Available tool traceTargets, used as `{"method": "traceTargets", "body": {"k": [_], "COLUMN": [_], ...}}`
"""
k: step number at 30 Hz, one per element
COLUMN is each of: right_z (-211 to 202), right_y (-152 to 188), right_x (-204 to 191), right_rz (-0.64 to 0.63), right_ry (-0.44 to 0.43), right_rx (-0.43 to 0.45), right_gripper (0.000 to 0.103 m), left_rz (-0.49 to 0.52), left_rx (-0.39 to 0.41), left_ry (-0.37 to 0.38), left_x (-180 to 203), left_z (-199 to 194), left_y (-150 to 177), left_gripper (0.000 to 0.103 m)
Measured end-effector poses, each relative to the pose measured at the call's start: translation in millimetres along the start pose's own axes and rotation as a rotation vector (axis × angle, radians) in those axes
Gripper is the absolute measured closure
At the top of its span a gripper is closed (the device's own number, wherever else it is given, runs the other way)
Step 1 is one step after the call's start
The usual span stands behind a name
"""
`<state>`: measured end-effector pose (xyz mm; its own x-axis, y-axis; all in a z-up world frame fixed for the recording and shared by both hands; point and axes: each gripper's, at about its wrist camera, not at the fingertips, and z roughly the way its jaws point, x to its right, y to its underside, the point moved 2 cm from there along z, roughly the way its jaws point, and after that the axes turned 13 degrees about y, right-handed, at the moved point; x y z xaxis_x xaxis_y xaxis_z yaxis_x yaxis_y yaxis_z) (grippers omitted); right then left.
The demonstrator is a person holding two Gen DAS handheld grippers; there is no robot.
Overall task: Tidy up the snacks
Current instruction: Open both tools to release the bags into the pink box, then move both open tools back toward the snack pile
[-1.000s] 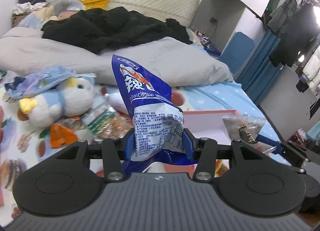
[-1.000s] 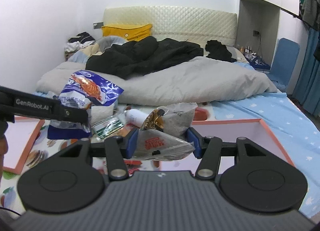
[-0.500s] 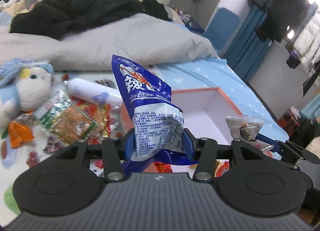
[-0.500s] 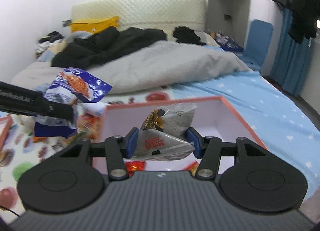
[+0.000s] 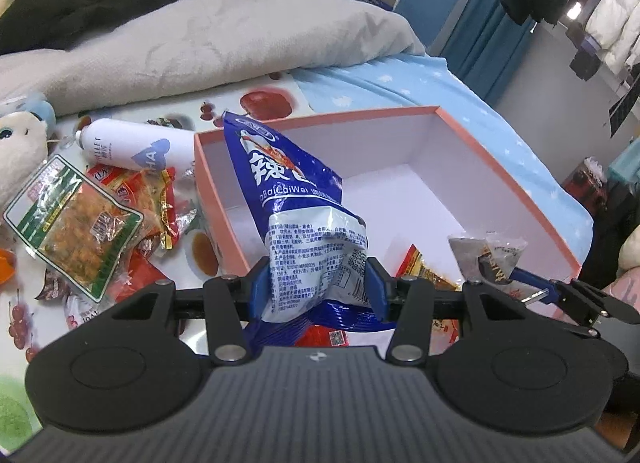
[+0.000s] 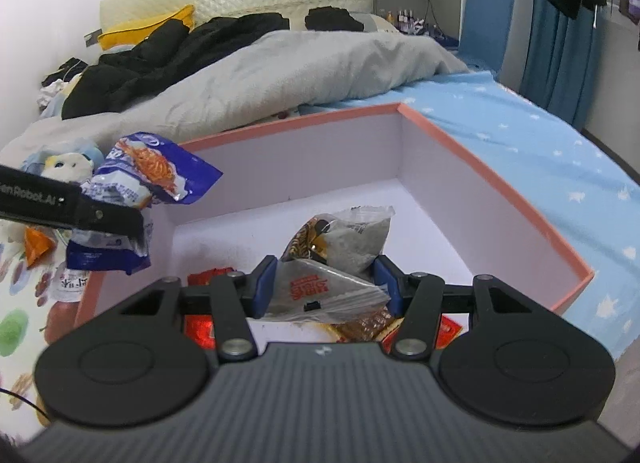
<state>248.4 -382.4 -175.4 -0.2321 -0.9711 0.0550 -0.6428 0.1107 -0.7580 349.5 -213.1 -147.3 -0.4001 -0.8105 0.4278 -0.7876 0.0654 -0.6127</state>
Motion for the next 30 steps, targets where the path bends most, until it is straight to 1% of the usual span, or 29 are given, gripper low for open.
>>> {"method": "traceTargets", "body": {"k": [2, 4, 5, 7, 12, 17, 21, 24, 27, 30], "right_z": [0, -1, -2, -6, -25, -57, -85, -106, -127, -150], "right_y": [2, 1, -1, -5, -20, -35, -47, -54, -58, -61], "right_x": [1, 1, 1, 4, 3, -2, -10, -18, -29, -41], "right_rz": [0.02, 0.025, 0.03, 0.055, 0.042, 0.035, 0.027, 0.022, 0.02, 0.0], "right_ry": [0.0, -0.001, -0.007, -0.015, -0.019, -0.038, -0.049, -0.061, -0.081, -0.102], "right_rx": [-0.011, -0.007, -0.004, 0.0, 0.045, 0.106, 0.156, 0.192, 0.225, 0.256], "right_gripper": [0.047, 0.047, 0.045, 0.038, 0.038, 0.038, 0.038, 0.038, 0.038, 0.038], "left_rz": [0.006, 0.009, 0.002, -0.013, 0.0, 0.025, 0.046, 0.062, 0.044, 0.046], "left_rx": [-0.004, -0.003, -0.004, 0.005, 0.045, 0.104, 0.154, 0.199, 0.258, 0.293], "left_ry": [0.007, -0.004, -0.012, -0.021, -0.029, -0.018, -0.008, -0.015, -0.003, 0.0], "left_x": [2, 3, 3, 4, 10, 21, 28, 32, 35, 36], "left_z": [0, -1, -2, -8, -37, -78, -118, -151, -187, -216], "left_y": [0, -1, -3, -5, -11, -15, -16, -15, -10, -4], "left_gripper": [0.047, 0.046, 0.038, 0.03, 0.03, 0.03, 0.03, 0.03, 0.03, 0.03]}}
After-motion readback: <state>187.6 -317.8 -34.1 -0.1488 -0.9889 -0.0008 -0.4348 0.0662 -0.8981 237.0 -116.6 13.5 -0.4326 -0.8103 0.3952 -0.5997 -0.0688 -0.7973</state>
